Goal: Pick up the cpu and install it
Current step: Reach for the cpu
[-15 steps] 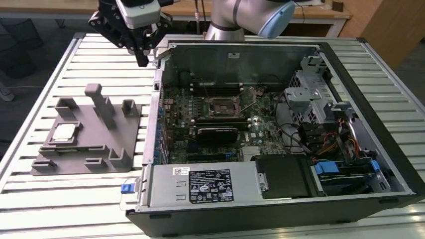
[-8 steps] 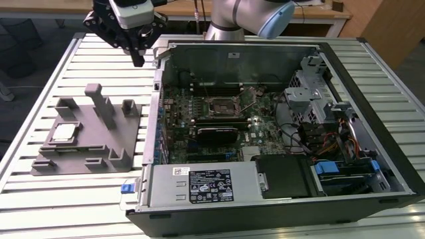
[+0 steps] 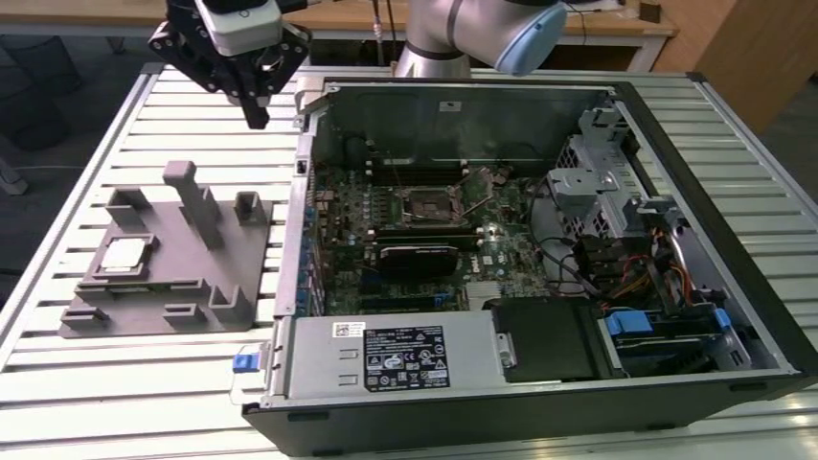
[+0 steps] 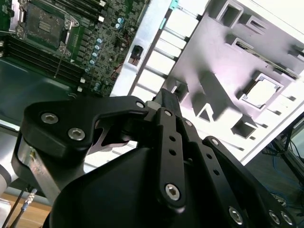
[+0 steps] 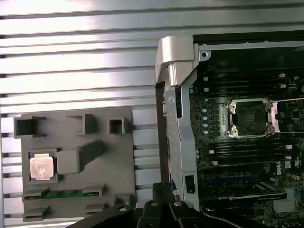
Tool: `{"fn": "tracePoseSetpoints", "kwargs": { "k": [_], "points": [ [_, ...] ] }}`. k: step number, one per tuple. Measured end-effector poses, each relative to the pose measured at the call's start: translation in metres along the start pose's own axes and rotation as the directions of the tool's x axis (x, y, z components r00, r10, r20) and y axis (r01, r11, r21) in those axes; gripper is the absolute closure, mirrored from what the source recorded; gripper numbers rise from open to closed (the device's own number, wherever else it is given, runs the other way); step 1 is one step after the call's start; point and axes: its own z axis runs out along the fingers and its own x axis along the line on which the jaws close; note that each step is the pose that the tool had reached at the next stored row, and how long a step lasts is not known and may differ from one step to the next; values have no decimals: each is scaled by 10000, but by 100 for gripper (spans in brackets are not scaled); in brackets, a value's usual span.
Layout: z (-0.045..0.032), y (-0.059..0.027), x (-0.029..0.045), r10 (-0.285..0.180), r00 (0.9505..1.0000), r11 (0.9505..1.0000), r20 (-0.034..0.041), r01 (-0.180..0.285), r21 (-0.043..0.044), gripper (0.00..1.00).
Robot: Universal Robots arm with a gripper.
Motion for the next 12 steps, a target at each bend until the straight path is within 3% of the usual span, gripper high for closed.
{"fn": "tracePoseSetpoints", "kwargs": {
  "k": [12],
  "points": [
    [1, -11, 137, 0, 10000, 10000, 0, 0, -1, 89]
  ]
}}
